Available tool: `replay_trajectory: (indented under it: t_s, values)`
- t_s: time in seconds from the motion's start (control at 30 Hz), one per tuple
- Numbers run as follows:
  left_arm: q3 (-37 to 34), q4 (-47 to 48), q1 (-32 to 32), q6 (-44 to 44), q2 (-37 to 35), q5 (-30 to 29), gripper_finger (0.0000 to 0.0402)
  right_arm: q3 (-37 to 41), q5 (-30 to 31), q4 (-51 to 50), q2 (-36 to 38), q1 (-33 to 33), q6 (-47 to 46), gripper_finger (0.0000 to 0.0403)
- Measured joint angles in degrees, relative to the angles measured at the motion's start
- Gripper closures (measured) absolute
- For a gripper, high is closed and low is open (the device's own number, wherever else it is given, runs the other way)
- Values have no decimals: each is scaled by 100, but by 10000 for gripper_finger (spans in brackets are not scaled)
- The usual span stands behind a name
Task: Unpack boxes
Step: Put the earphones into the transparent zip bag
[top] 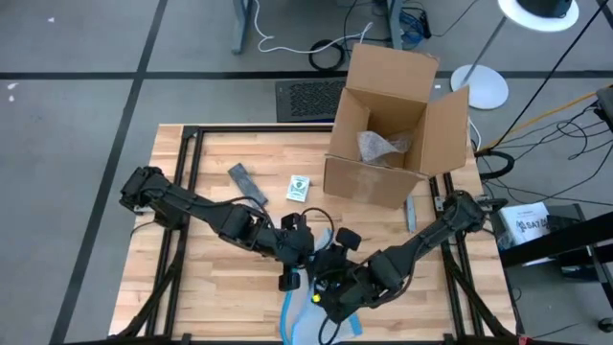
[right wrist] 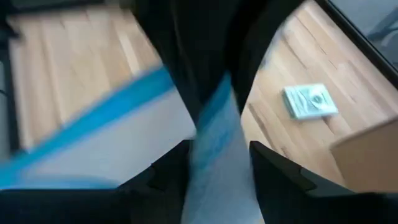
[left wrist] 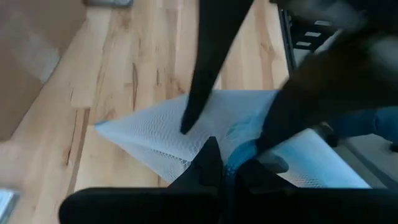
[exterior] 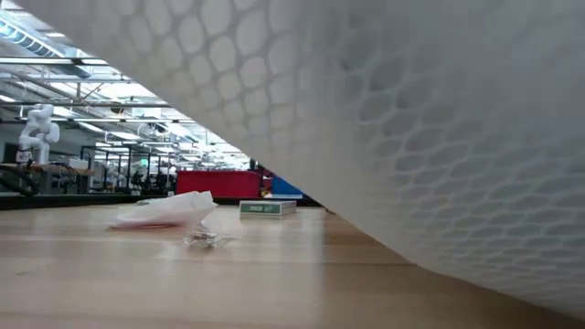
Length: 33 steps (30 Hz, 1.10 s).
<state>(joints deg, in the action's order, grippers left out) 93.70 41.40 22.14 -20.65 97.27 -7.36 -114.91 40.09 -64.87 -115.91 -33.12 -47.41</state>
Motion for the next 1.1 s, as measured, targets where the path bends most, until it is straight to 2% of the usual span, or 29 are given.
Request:
replay_trajectory:
  t_s: [0.1, 0.3, 0.47, 0.73, 0.83, 0.97, 1.1]
  values:
    - [19, -39, 3, 16, 0, 136, 401, 9, 116, -224, -36, 5, -8, 262]
    - [26, -77, 11, 147, -11, 403, 401, -78, 126, 15, -14, 19, 511, 283]
    - [34, -65, 56, 154, -28, 504, 401, -174, 61, 263, -14, 50, 1031, 283]
    - [36, -29, 85, 155, -28, 639, 401, -179, 54, 471, -14, 65, 1308, 277]
    - [36, -30, 91, 170, -28, 679, 401, -179, 105, 402, -14, 65, 1357, 304]
    - [34, -13, 147, 210, -20, 572, 401, -184, 119, 238, -14, 65, 1348, 381]
    - [30, 18, 222, 258, -12, 351, 389, -185, 134, 150, -14, 67, 1338, 397]
